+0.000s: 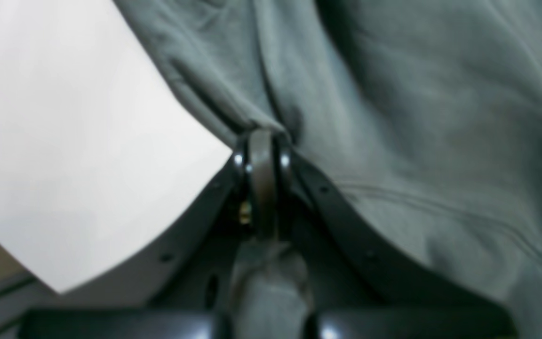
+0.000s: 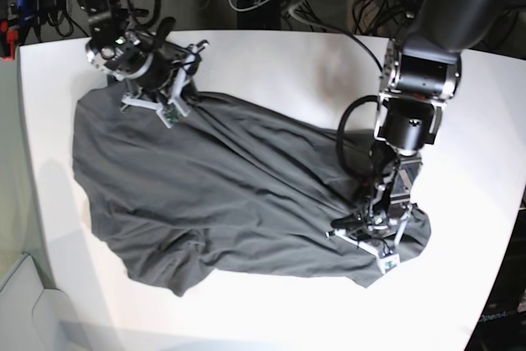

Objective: Layout the t-shirt on the table in an organized manner, then fold the t-shirt properly
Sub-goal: 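Drag the shirt edge with the right gripper away from the left gripper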

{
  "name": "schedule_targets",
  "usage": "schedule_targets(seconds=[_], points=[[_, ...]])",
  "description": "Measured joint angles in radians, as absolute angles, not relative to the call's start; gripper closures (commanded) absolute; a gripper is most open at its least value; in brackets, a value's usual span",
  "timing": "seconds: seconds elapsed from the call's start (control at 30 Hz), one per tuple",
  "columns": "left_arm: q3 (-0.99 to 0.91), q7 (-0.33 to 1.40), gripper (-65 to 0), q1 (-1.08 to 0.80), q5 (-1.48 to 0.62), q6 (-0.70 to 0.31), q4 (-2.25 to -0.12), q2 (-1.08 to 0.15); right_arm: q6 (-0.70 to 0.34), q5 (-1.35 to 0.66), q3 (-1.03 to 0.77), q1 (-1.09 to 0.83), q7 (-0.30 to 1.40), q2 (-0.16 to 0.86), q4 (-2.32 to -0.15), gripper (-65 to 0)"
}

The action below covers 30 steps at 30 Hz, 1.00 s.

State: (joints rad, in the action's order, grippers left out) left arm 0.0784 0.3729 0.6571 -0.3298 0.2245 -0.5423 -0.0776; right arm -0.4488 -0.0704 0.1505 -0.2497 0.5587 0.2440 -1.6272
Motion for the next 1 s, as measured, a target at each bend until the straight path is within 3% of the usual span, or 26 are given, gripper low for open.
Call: schedule_targets(seconds=[0.3, 0.47, 0.6, 1.0], points=[[0.075, 0.373, -0.2, 0.66, -0.329, 0.228, -0.542, -0.119, -0.449, -0.057, 0.025, -0.274, 0.577, 0.295, -1.637, 0.0], [0.074, 0.369, -0.2, 0.66, -0.333, 0.228, -0.542, -0.13, -0.439, -0.001, 0.035, -0.358, 0.694, 0.301, -1.806, 0.0], [0.074, 0.384, -0.2, 0.657, -0.333, 0.229, -0.558, -0.132, -0.443, -0.02, 0.124, -0.35, 0.668, 0.252, -1.947, -0.2], [0.073, 0.808, -0.2, 0.537, -0.334, 0.229, -1.042, -0.137, -0.44, -0.006, 0.415, -0.273, 0.681, 0.13, -1.964, -0.2]])
